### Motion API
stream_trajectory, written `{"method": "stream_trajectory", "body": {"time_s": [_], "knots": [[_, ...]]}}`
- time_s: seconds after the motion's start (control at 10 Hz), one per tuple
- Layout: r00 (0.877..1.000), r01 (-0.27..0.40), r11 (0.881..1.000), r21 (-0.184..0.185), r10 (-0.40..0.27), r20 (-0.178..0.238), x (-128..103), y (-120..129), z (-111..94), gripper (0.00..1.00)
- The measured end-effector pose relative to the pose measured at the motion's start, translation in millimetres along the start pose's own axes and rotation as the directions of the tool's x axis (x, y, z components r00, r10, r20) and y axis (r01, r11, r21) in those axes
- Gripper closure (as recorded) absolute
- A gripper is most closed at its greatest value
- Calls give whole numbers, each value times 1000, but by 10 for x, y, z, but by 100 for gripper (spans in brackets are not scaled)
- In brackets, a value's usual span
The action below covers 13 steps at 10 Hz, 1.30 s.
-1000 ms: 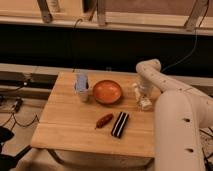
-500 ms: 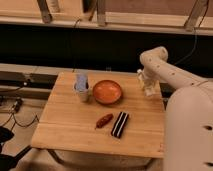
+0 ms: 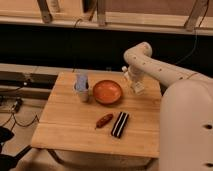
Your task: Place the bottle in the ceramic bowl
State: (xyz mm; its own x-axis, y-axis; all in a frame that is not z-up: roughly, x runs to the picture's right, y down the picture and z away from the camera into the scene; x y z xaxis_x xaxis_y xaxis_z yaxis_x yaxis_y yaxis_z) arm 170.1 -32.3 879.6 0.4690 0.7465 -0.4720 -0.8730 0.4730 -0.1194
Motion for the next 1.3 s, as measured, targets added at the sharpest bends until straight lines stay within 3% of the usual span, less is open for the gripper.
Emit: {"method": "stream_trajectory", "body": {"time_s": [0.2, 0.6, 1.3], "knots": [[991, 132, 991, -14, -132, 11, -235, 458, -38, 90], [947, 320, 947, -36, -319, 35, -520, 1211, -151, 85], [948, 316, 948, -34, -315, 32, -505, 1179, -153, 85]]}}
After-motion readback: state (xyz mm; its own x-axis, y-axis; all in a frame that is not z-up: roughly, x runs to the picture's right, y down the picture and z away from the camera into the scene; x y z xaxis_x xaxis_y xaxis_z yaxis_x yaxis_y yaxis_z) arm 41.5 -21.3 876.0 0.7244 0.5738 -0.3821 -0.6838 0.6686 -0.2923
